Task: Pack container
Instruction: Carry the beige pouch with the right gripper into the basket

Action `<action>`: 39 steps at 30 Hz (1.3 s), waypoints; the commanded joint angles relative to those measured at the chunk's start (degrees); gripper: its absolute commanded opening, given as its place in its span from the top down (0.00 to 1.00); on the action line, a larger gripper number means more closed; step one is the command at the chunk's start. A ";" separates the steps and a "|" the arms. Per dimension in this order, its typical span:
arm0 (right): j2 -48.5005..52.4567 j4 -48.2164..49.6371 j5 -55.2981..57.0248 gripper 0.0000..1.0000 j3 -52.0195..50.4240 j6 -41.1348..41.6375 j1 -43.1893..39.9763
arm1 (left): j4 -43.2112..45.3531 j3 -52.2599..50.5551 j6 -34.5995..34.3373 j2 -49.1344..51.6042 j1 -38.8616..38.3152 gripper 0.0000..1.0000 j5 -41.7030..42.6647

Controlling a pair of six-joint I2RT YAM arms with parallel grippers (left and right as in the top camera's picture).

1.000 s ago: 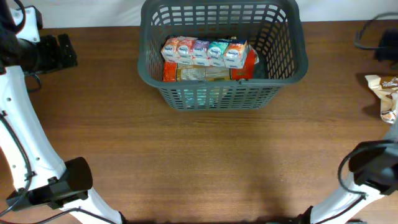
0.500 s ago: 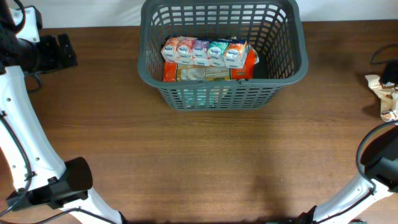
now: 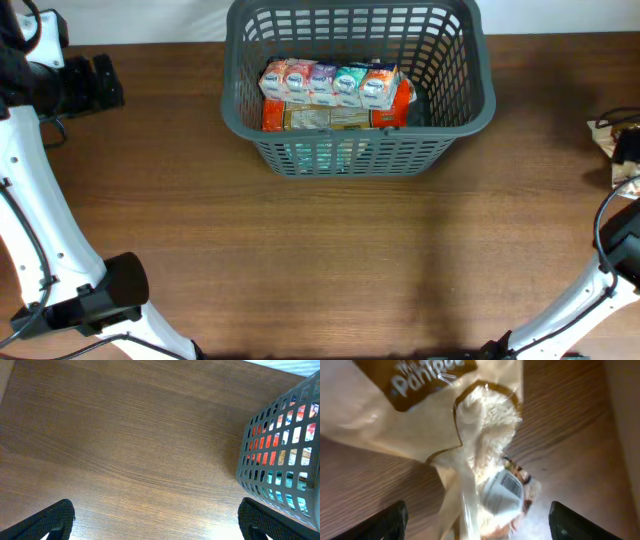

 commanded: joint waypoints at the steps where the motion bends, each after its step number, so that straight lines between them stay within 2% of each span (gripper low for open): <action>1: 3.54 1.22 -0.52 0.13 -0.42 -1.62 -0.26 | -0.15 0.50 -0.55 -0.44 0.20 0.01 0.02; 6: 6.45 3.74 -0.61 0.12 -0.44 -0.87 -0.28 | -0.15 0.50 -0.55 -0.44 0.20 0.01 0.02; 7: 6.93 4.11 -0.55 0.14 -0.55 -0.09 -0.26 | -0.15 0.50 -0.55 -0.44 0.20 0.01 0.02; 8: 7.30 4.33 -0.81 0.21 -0.59 0.42 -0.26 | -0.15 0.50 -0.55 -0.44 0.20 0.01 0.02; 10: 8.52 4.55 -2.43 0.46 -0.61 1.38 -0.26 | -0.15 0.50 -0.55 -0.44 0.20 0.01 0.02; 11: 9.16 4.48 -3.67 0.75 -0.61 4.28 -0.28 | -0.15 0.50 -0.55 -0.44 0.20 0.01 0.02; 13: 9.42 4.33 -5.33 0.96 -0.61 7.87 -0.26 | -0.15 0.50 -0.55 -0.44 0.20 0.01 0.02; 20: 5.44 3.56 -23.63 0.96 0.24 13.77 -0.26 | -0.15 0.50 -0.55 -0.44 0.20 0.01 0.02; 25: -0.37 0.74 -30.14 0.96 4.68 15.87 0.11 | -0.15 0.50 -0.55 -0.44 0.20 0.01 0.02; 32: -12.02 -6.01 -36.59 0.96 19.65 17.38 4.68 | -0.15 0.50 -0.55 -0.44 0.20 0.01 0.02; 39: -20.55 -13.20 -37.59 0.96 32.00 16.81 15.63 | -0.15 0.50 -0.55 -0.44 0.20 0.01 0.02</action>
